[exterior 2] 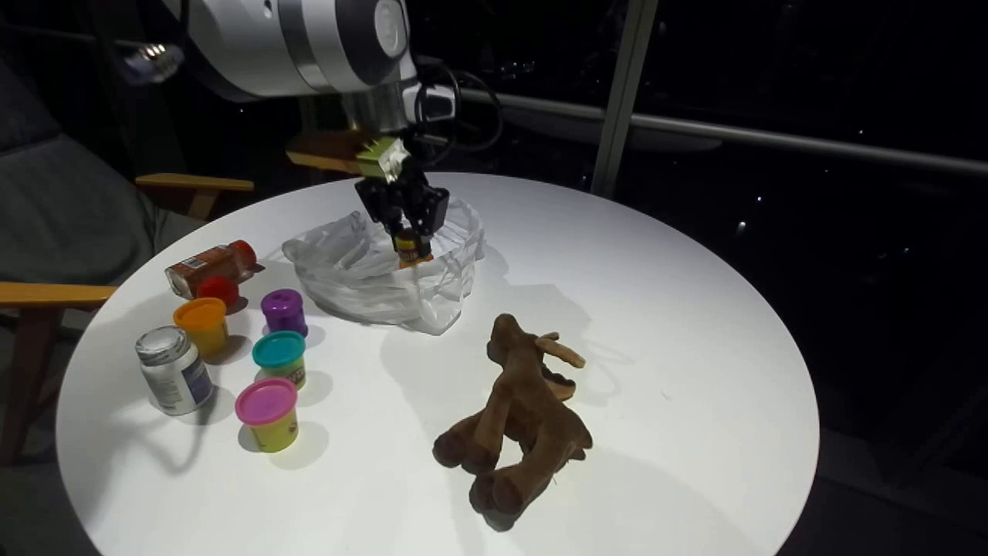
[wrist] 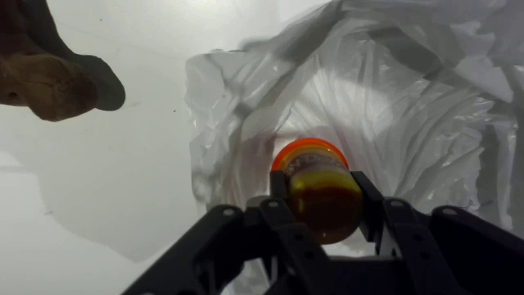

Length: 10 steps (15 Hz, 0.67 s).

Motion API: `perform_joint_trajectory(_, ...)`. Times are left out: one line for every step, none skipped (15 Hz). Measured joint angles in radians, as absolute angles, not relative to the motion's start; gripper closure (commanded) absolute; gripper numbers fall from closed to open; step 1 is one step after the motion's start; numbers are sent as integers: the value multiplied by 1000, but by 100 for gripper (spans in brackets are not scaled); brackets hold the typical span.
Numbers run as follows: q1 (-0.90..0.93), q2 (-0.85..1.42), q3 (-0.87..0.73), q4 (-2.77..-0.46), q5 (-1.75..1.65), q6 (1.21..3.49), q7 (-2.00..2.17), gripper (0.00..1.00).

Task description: Put all the objects on the table into the plastic bag

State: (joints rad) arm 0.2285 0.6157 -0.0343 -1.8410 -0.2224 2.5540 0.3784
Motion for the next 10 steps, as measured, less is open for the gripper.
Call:
perform_joint_trajectory(228,665,-44,-1813,-220,2570,378,86)
perform_joint_trajectory(228,706,-54,-1790,-219,2581,378,86)
perform_joint_trajectory(229,736,-65,-1769,-219,2595,378,86)
perform_joint_trajectory(229,744,-71,-1756,-218,2596,378,86)
perform_joint_trajectory(230,747,-77,-1753,-218,2597,378,86)
perform_joint_trajectory(231,747,-83,-1754,-218,2599,378,86)
perform_joint_trajectory(231,746,-89,-1756,-218,2602,378,86)
perform_joint_trajectory(231,744,-97,-1762,-218,2607,378,86)
perform_joint_trajectory(231,740,-105,-1771,-218,2615,377,86)
perform_joint_trajectory(231,733,-113,-1786,-219,2623,377,86)
